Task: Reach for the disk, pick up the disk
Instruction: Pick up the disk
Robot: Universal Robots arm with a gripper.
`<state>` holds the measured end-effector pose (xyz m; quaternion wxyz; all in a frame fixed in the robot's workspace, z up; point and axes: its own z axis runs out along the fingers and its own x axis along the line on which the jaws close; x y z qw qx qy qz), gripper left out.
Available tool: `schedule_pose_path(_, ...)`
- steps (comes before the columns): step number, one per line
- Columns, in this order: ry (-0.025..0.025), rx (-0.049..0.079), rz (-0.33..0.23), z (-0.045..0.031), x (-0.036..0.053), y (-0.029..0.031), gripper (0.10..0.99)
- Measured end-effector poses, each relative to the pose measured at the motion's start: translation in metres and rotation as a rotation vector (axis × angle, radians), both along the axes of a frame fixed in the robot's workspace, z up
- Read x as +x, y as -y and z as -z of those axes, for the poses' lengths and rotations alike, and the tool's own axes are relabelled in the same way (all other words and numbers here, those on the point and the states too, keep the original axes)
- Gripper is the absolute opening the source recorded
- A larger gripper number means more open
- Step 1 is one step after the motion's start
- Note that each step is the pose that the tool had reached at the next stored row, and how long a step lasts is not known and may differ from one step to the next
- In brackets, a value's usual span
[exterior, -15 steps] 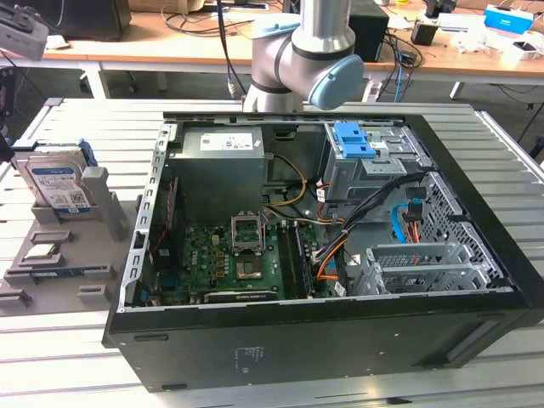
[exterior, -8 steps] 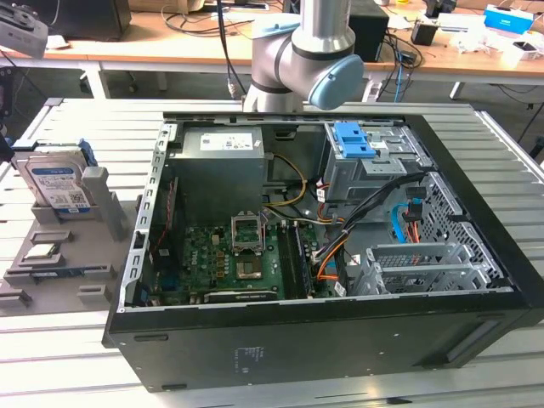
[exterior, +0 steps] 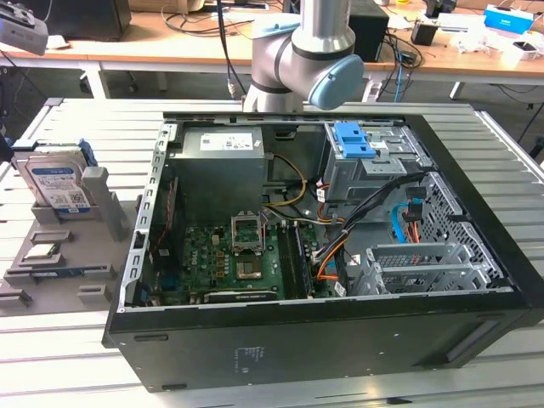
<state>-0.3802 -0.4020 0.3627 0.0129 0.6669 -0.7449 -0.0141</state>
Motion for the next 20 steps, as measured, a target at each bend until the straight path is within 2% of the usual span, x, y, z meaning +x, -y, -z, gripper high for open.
schedule_pose_path(6, 0.0, 0.0, -0.001, 0.0, 0.0, 0.0, 0.106)
schedule_pose_path(7, 0.0, 0.0, -0.002, 0.0, 0.0, 0.0, 0.169)
schedule_pose_path(8, 0.0, 0.0, -0.002, 0.0, 0.0, 0.0, 0.169)
schedule_pose_path(12, 0.0, 0.0, -0.003, 0.0, 0.0, 0.0, 0.424)
schedule_pose_path(16, 0.0001, 0.0, -0.003, 0.0, 0.0, -0.0006, 0.424)
schedule_pose_path(20, -0.0001, 0.0, -0.003, 0.0, 0.0, -0.0079, 0.424)
